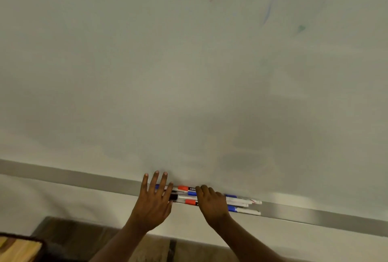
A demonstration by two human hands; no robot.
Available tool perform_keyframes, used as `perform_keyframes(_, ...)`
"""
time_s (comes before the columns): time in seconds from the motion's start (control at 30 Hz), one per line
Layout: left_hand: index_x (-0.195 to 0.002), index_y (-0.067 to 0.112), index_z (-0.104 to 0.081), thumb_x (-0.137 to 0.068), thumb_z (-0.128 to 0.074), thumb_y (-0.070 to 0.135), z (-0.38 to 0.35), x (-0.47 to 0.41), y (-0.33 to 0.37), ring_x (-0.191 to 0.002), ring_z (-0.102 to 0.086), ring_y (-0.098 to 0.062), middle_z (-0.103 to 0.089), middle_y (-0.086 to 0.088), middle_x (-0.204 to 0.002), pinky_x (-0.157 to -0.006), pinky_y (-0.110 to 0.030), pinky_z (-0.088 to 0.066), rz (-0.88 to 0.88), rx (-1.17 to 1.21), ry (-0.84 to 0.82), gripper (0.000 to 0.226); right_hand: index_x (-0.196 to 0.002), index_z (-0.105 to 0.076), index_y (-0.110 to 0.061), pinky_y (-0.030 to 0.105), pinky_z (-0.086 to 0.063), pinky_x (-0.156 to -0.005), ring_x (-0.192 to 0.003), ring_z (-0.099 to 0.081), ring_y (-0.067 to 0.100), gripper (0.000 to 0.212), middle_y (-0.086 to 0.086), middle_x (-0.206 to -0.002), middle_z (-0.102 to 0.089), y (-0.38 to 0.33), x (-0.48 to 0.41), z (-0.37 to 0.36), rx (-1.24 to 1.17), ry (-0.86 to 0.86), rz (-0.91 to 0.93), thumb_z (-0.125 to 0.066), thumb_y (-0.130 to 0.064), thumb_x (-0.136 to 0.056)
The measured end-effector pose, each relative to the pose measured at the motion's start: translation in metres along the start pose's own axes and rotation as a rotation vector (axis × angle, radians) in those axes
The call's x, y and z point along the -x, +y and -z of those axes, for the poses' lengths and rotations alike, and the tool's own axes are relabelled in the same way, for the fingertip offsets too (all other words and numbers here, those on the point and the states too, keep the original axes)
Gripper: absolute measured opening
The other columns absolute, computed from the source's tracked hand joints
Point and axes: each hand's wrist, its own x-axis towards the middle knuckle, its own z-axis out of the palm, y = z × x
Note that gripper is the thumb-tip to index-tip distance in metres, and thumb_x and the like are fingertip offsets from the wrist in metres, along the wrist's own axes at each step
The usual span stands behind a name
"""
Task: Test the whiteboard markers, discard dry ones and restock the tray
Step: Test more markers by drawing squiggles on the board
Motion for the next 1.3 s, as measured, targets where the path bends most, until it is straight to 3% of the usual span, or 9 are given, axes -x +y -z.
perform_keyframes(0.1, -0.124, 0.01, -0.061, -0.095, -0.013, 0.053, -0.012, -0.005, 0.004, -0.132, -0.033, -0.049, -0.029, -0.024, -0.149, -0.108, -0.066, -0.014, 0.026, -0.026, -0.076, 0.071, -0.091, -0.07, -0.013, 0.031, -0.051, -0.042, -0.053, -0.062, 0.017, 0.068, 0.005, -0.075, -0.067, 0.008, -0.012, -0.012, 0.07, 0.009, 0.057, -0.095, -0.041, -0.034)
perform_keyframes(0.2, -0.118, 0.01, -0.065, -0.095, -0.01, 0.053, -0.02, -0.004, 0.01, -0.128, -0.042, -0.048, -0.045, -0.023, -0.14, -0.109, -0.063, -0.012, 0.062, -0.026, -0.104, 0.073, -0.089, -0.069, -0.01, 0.031, -0.052, -0.047, -0.054, -0.062, 0.019, 0.065, 0.007, -0.073, -0.066, 0.016, -0.021, -0.025, 0.116, -0.005, 0.103, -0.095, -0.037, -0.035)
perform_keyframes(0.6, -0.107, 0.011, -0.07, -0.095, -0.014, 0.054, -0.04, -0.004, 0.007, -0.123, -0.048, -0.046, -0.056, -0.021, -0.13, -0.109, -0.062, -0.014, 0.1, -0.025, -0.116, 0.072, -0.065, -0.068, -0.014, 0.03, -0.053, -0.047, -0.042, -0.059, 0.019, 0.066, 0.005, -0.054, -0.062, 0.023, -0.038, -0.036, 0.131, -0.086, 0.091, -0.093, -0.05, -0.016)
perform_keyframes(0.77, -0.104, 0.011, -0.072, -0.095, -0.013, 0.054, -0.034, -0.009, 0.003, -0.121, -0.051, -0.046, -0.057, -0.021, -0.129, -0.109, -0.06, -0.012, 0.037, -0.073, -0.087, 0.073, -0.067, -0.068, -0.015, 0.028, -0.052, -0.047, -0.042, -0.059, 0.019, 0.067, 0.003, -0.056, -0.062, 0.022, -0.038, -0.03, 0.093, -0.05, 0.09, -0.093, -0.052, -0.017)
perform_keyframes(0.93, -0.114, 0.005, -0.067, -0.098, -0.015, 0.038, -0.013, -0.02, 0.001, -0.123, -0.048, -0.046, -0.054, -0.025, -0.131, -0.111, -0.059, -0.013, -0.098, -0.183, 0.185, 0.064, -0.08, -0.068, -0.017, 0.028, -0.054, -0.057, -0.057, -0.061, 0.015, 0.057, 0.001, -0.067, -0.064, 0.012, -0.028, -0.01, 0.102, 0.116, 0.18, -0.091, -0.049, -0.04)
perform_keyframes(1.07, -0.118, 0.002, -0.063, -0.089, -0.053, 0.037, 0.024, -0.04, 0.003, -0.123, -0.049, -0.044, -0.056, -0.025, -0.128, -0.105, -0.059, -0.032, -0.289, -0.221, 0.512, 0.046, -0.077, -0.068, -0.014, 0.026, -0.047, -0.059, -0.06, -0.055, 0.017, 0.027, 0.002, -0.066, -0.061, -0.001, -0.026, 0.028, 0.051, 0.423, 0.205, -0.081, -0.033, -0.062)
perform_keyframes(1.17, -0.117, 0.002, -0.064, -0.081, -0.068, 0.03, 0.058, -0.054, 0.0, -0.117, -0.055, -0.039, -0.061, -0.021, -0.122, -0.095, -0.056, -0.045, -0.422, -0.231, 0.652, 0.045, -0.068, -0.068, -0.013, 0.029, -0.042, -0.061, -0.06, -0.051, 0.02, 0.008, 0.002, -0.063, -0.059, -0.007, -0.035, 0.063, -0.018, 0.671, 0.181, -0.069, -0.021, -0.07)
perform_keyframes(1.23, -0.118, 0.002, -0.061, -0.084, -0.066, 0.022, 0.076, -0.061, -0.005, -0.11, -0.06, -0.035, -0.065, -0.018, -0.117, -0.092, -0.053, -0.048, -0.434, -0.216, 0.718, 0.04, -0.067, -0.068, -0.013, 0.031, -0.039, -0.063, -0.061, -0.051, 0.02, 0.007, 0.002, -0.062, -0.059, -0.009, -0.042, 0.082, -0.038, 0.769, 0.181, -0.067, -0.019, -0.07)
perform_keyframes(1.3, -0.119, 0.003, -0.056, -0.097, -0.047, 0.023, 0.094, -0.067, -0.011, -0.099, -0.064, -0.031, -0.068, -0.015, -0.109, -0.091, -0.046, -0.049, -0.44, -0.193, 0.788, 0.031, -0.068, -0.068, -0.013, 0.03, -0.04, -0.061, -0.062, -0.05, 0.019, 0.007, 0.002, -0.062, -0.059, -0.01, -0.044, 0.106, -0.037, 0.813, 0.193, -0.067, -0.019, -0.071)
